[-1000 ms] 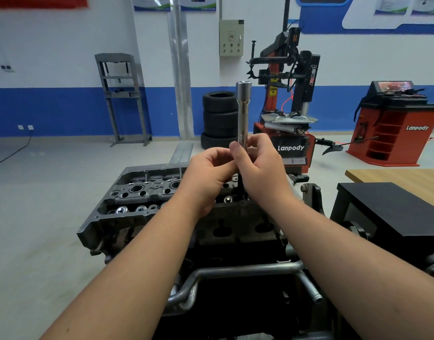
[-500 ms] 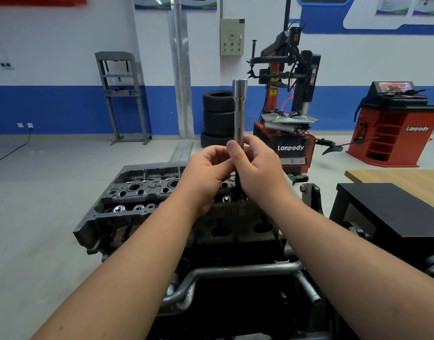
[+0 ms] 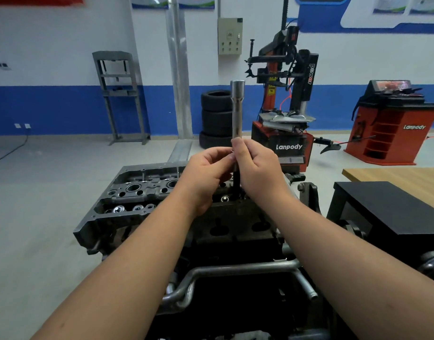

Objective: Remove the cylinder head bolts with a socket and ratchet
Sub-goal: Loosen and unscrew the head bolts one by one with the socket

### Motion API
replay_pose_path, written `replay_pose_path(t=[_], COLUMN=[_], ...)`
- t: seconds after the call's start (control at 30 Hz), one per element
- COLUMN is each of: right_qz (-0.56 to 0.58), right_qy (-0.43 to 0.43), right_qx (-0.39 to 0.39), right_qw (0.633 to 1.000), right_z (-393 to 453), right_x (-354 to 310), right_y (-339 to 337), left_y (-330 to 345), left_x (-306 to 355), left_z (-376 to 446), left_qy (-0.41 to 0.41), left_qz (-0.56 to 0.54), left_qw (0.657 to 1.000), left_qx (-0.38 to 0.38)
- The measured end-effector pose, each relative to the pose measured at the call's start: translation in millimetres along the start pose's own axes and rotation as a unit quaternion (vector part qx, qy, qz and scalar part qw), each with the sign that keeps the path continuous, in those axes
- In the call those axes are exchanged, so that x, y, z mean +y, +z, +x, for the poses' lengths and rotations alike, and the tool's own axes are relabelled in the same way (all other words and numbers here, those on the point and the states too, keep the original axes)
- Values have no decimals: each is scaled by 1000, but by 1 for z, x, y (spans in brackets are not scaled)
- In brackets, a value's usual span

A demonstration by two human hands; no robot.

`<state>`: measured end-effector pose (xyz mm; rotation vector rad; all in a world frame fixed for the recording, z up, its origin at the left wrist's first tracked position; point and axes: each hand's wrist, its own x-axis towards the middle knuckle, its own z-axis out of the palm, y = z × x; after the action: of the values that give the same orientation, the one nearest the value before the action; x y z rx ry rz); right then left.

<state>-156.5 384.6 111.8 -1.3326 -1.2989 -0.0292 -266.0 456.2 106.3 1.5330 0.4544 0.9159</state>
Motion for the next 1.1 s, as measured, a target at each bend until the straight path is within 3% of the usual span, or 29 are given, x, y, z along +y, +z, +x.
replay_pose_path(t=[1.1], right_qz=[4], right_qy=[3], right_qx=[22], right_qw=[1000], right_z=[1], right_x=[3], right_y=[0], left_y=[-1], left_x=[1], left_z=[1], left_qy=[-9], left_qz=[2], left_qw=[1000], left_qx=[-22])
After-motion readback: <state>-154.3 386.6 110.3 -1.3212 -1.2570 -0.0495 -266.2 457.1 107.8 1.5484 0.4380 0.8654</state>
